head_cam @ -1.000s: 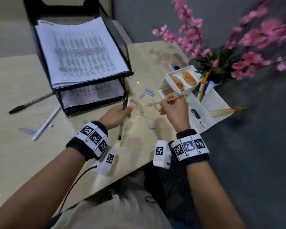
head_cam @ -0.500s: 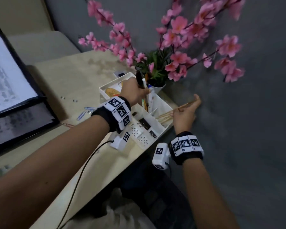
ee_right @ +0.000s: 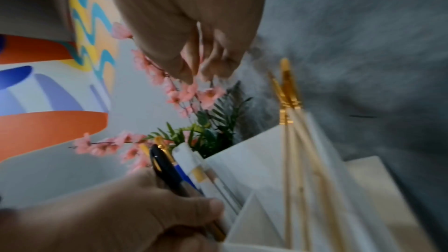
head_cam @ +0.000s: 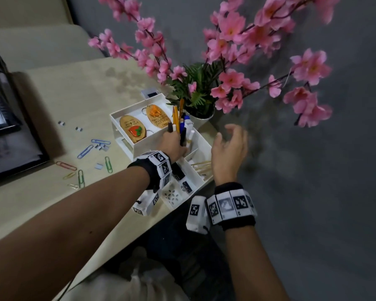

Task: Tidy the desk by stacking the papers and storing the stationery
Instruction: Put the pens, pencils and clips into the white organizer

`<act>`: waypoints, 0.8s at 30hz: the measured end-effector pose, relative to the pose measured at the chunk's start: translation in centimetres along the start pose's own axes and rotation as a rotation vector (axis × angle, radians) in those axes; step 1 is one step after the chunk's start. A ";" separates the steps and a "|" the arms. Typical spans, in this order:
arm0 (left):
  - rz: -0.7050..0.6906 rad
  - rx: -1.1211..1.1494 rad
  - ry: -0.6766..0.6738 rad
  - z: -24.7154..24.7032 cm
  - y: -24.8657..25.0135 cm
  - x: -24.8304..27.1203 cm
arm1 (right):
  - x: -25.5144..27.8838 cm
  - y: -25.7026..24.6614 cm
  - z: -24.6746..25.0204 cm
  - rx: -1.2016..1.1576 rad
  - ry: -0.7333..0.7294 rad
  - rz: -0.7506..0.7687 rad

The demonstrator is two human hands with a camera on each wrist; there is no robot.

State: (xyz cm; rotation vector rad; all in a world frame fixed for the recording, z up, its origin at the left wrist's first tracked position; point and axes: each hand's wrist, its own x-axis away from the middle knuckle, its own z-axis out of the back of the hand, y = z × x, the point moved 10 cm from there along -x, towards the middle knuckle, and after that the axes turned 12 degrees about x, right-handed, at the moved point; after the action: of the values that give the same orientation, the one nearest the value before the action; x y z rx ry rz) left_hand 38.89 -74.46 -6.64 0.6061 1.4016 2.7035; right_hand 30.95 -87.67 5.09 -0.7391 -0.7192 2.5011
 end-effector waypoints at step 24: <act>-0.001 -0.006 0.020 2.5 -0.7 -0.6 | -0.4 -2.3 -9.2 0.318 -0.473 0.141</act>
State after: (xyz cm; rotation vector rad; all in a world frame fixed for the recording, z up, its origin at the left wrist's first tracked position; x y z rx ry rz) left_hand 40.24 -72.27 -6.08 0.5800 1.3973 2.7194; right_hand 37.27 -82.89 -0.06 -0.0851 -0.4048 2.8598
